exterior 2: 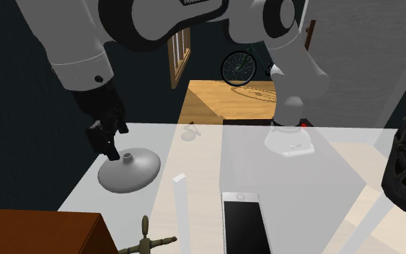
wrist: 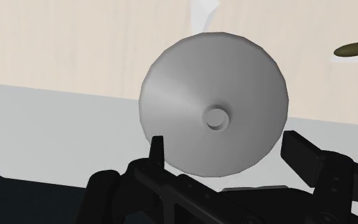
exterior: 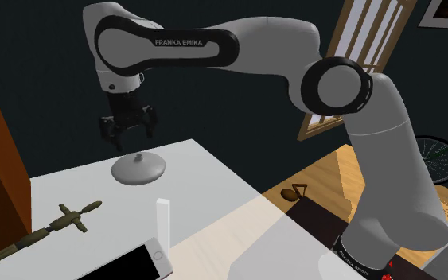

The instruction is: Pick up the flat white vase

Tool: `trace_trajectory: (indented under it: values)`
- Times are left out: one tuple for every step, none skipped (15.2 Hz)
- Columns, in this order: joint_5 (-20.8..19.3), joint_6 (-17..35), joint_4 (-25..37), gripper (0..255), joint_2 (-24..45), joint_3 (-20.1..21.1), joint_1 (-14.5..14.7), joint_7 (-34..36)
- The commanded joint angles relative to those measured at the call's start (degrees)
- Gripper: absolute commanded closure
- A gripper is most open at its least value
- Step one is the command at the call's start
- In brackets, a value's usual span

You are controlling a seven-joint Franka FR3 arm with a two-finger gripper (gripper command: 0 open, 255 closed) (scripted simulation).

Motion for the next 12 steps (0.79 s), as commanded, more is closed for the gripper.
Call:
trace_trajectory:
  values:
    - [-0.1,1.4,-1.1,0,0.2,-0.1,-0.2,0.1]
    - [-0.1,2.2,-2.0,0,0.2,-0.1,-0.3,0.2]
    - [-0.1,3.0,-2.8,0,0.1,-0.1,-0.4,0.3]
    - [-0.1,3.7,-3.7,0,0.1,-0.1,-0.6,0.4]
    - [-0.1,4.2,-4.1,0,0.1,-0.1,-0.6,0.4]
    - [-0.1,4.2,-4.1,0,0.1,-0.1,-0.6,0.4]
    - [-0.1,4.2,-4.1,255,0.1,-0.1,-0.7,0.4]
    - [-0.1,4.2,-4.2,255,0.1,-0.1,-0.7,0.4]
    - [-0.1,4.2,-4.2,255,0.1,-0.1,-0.7,0.4]
    - [-0.1,4.2,-4.2,255,0.1,-0.1,-0.7,0.4]
    - [-0.1,4.2,-4.2,255,0.1,-0.1,-0.7,0.4]
    - [-0.1,4.2,-4.3,255,0.0,-0.1,-0.7,0.4]
